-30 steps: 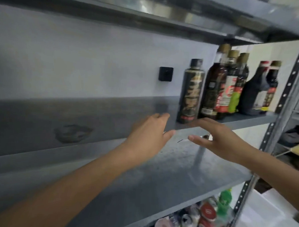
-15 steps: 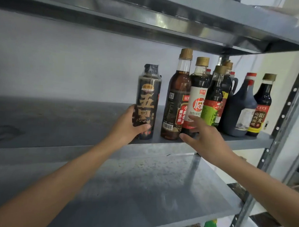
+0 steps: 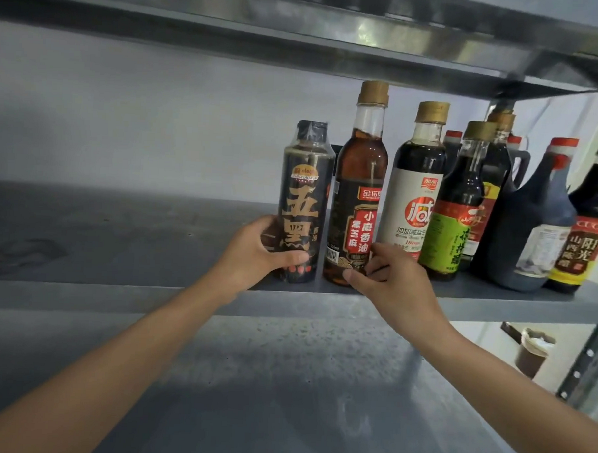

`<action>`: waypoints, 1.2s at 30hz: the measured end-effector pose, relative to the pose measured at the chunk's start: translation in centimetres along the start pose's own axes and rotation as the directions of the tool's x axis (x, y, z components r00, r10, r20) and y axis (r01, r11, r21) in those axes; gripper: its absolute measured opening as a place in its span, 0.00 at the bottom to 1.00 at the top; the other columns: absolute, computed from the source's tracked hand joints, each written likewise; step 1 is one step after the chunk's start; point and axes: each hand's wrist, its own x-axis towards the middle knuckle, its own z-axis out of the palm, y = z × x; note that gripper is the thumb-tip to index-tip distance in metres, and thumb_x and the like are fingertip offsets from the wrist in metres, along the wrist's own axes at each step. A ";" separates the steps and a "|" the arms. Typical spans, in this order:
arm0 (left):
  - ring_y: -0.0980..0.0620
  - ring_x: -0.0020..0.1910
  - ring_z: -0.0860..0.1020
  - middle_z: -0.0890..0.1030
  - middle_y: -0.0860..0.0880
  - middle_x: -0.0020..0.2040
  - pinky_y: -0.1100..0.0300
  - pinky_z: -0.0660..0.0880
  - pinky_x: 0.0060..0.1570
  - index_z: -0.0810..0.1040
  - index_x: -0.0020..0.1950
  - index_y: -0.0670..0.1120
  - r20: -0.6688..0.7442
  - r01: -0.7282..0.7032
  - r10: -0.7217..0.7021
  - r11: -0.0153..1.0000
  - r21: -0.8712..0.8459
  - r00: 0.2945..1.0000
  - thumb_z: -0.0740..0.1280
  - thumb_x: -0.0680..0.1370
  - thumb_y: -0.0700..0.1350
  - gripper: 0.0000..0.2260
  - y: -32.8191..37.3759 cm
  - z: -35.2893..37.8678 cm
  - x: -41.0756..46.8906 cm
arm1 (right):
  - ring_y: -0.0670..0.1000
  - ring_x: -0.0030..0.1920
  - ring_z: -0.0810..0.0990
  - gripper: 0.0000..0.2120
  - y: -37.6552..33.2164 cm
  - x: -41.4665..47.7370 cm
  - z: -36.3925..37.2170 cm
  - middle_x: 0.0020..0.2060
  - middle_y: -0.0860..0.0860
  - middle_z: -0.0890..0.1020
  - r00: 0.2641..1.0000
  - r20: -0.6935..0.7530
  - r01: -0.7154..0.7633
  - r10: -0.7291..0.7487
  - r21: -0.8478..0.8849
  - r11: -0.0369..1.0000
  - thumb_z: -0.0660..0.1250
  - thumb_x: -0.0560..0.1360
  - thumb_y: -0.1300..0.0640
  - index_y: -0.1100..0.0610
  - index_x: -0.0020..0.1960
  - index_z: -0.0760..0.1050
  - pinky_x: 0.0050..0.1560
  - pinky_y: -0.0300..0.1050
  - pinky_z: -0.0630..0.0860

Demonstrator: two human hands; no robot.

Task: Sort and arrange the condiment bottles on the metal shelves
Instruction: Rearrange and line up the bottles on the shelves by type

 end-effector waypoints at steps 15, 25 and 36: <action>0.54 0.59 0.77 0.78 0.52 0.59 0.55 0.73 0.62 0.66 0.63 0.53 0.160 0.056 -0.045 0.996 -0.070 0.986 0.78 0.66 0.40 0.31 -0.3 -0.5 0.1 | 0.50 0.62 0.74 0.33 -0.6 0.9 1.6 0.63 0.51 0.76 0.996 0.042 -0.079 0.074 0.140 0.987 0.74 0.70 0.56 0.55 0.70 0.62 0.55 0.39 0.70; 0.52 0.57 0.77 0.79 0.49 0.57 0.57 0.75 0.56 0.67 0.63 0.49 0.146 0.074 -0.052 0.985 -0.153 0.988 0.76 0.66 0.34 0.31 -0.8 -1.6 -0.1 | 0.47 0.53 0.76 0.31 -1.3 1.2 1.9 0.56 0.49 0.79 0.991 0.090 -0.112 0.100 0.144 0.983 0.77 0.65 0.52 0.55 0.65 0.71 0.53 0.41 0.73; 0.52 0.54 0.79 0.81 0.49 0.54 0.61 0.77 0.51 0.71 0.61 0.48 0.128 0.037 -0.004 0.965 -0.261 0.992 0.76 0.65 0.31 0.29 -2.3 -9.0 -2.7 | 0.41 0.46 0.76 0.33 -7.0 -0.5 5.6 0.49 0.45 0.79 0.984 0.118 -0.167 0.134 0.341 0.925 0.81 0.59 0.58 0.52 0.60 0.69 0.39 0.35 0.70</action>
